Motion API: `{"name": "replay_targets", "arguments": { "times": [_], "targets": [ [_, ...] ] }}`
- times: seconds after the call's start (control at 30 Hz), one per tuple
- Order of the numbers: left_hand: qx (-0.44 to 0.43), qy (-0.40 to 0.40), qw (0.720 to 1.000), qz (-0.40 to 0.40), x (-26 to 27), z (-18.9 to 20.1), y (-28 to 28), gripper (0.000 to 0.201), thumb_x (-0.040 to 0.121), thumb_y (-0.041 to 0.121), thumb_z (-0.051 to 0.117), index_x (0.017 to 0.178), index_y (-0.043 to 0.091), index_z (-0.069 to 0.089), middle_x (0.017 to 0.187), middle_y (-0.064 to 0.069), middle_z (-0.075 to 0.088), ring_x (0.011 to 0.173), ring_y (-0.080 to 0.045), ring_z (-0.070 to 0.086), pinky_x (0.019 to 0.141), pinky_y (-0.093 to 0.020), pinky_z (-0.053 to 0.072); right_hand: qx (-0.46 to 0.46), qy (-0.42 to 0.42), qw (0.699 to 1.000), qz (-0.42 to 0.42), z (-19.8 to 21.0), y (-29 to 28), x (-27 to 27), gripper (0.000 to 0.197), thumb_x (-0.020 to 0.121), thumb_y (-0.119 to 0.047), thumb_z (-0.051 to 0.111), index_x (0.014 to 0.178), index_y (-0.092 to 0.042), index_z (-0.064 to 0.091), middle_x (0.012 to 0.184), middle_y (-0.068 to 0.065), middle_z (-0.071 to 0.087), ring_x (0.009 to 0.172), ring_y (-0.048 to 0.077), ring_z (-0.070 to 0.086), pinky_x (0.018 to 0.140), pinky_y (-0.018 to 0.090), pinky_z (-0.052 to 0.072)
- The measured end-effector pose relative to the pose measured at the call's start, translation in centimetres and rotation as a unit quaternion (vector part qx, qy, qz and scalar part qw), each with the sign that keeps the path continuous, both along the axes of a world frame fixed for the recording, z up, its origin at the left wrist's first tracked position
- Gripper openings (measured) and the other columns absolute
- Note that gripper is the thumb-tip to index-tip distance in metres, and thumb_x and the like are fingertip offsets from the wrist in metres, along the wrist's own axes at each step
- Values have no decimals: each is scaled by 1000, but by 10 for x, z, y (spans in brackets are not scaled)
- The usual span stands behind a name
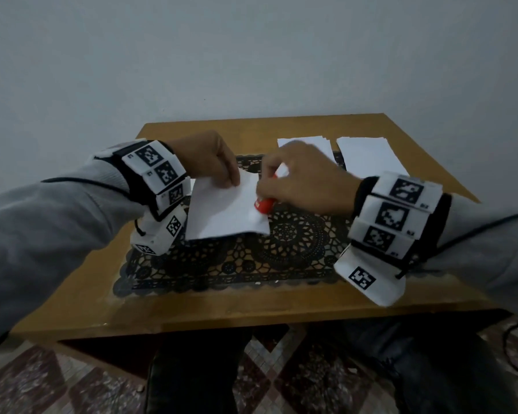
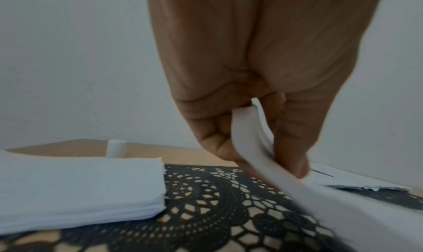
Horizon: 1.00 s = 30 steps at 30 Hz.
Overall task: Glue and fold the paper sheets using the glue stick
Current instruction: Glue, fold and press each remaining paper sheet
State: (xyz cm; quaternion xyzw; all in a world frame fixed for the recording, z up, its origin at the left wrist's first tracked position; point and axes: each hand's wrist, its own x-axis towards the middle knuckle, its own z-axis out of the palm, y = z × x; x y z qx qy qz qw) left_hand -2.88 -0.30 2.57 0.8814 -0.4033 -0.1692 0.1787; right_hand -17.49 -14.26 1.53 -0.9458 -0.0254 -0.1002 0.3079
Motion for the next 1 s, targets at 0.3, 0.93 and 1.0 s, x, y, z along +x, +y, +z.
{"name": "replay_targets", "arguments": {
  "times": [0.3, 0.93, 1.0],
  "targets": [
    [-129, 32, 973, 187, -12, -19, 25, 6, 80, 5, 73, 77, 5, 67, 74, -3, 61, 69, -18, 58, 46, -12, 50, 12, -54, 994, -97, 24, -42, -5, 25, 77, -26, 68, 65, -5, 64, 61, 8, 52, 53, 12, 42, 49, 23, 34],
    [-125, 69, 964, 225, -44, -42, 25, 15, 80, -3, 62, 72, 10, 64, 81, 0, 62, 77, -10, 53, 58, -12, 40, -34, 6, 994, -101, 1, -45, -2, 24, 81, -28, 67, 62, -17, 59, 59, 2, 51, 53, 10, 40, 49, 22, 30],
    [-107, 63, 968, 217, -44, -46, 23, 16, 78, 1, 64, 69, 14, 64, 90, -5, 66, 89, -18, 56, 69, -23, 45, -34, 13, 994, -102, -2, -46, -1, 24, 81, -28, 67, 62, -17, 58, 57, 1, 50, 53, 10, 40, 49, 22, 30]
  ]
}}
